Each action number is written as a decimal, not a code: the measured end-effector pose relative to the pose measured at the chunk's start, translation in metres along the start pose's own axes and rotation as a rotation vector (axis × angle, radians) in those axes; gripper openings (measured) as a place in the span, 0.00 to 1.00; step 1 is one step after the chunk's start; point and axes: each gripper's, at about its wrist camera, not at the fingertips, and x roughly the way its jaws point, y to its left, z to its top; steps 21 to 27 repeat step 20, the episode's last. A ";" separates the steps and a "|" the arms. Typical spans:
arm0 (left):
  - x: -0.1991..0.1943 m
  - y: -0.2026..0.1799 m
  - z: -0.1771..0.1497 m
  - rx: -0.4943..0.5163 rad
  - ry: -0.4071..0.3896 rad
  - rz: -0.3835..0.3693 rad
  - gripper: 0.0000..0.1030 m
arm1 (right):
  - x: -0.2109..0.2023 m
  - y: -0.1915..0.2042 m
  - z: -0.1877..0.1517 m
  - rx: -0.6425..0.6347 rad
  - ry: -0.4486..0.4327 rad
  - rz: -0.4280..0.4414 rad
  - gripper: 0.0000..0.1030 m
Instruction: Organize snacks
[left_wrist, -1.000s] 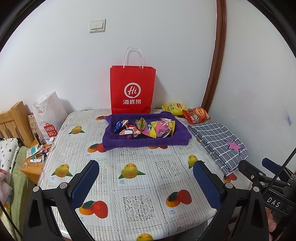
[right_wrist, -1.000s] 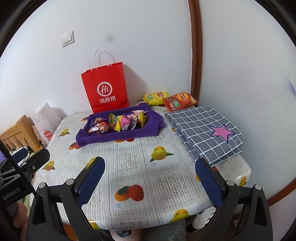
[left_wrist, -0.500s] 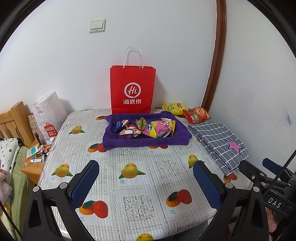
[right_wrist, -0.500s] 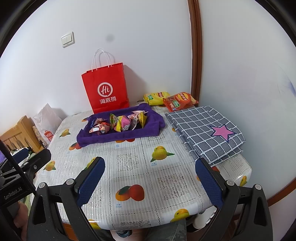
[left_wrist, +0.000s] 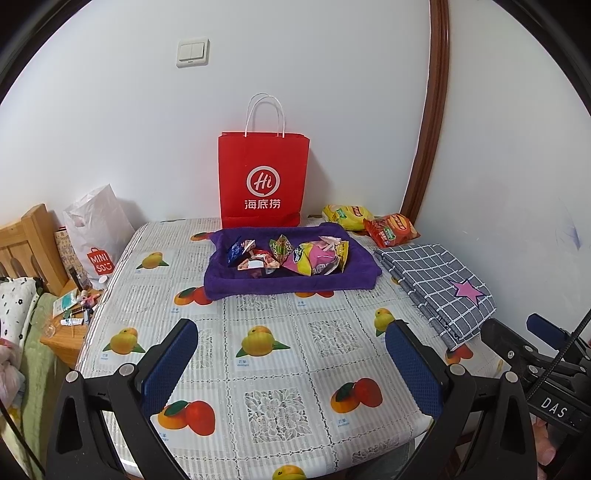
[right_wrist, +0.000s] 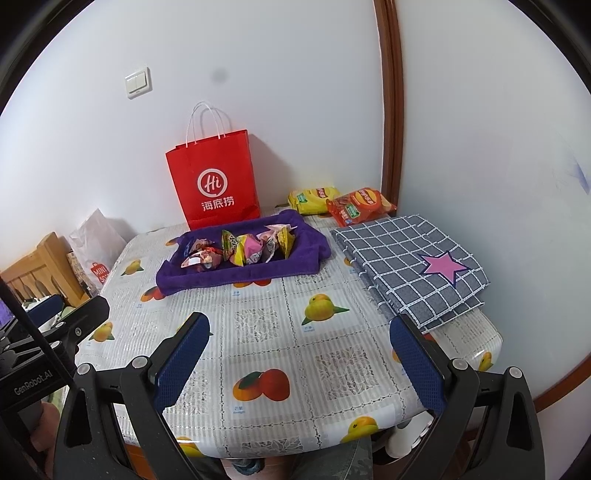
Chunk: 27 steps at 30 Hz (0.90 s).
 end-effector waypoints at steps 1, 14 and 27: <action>0.000 0.000 0.000 0.000 0.000 0.000 1.00 | 0.000 0.000 0.000 0.000 -0.001 0.000 0.94; 0.009 0.009 0.000 -0.004 0.006 0.003 1.00 | 0.003 0.004 -0.002 -0.005 -0.003 0.006 0.94; 0.026 0.018 -0.003 -0.013 0.016 0.002 1.00 | 0.018 0.009 -0.003 -0.023 -0.001 0.010 0.94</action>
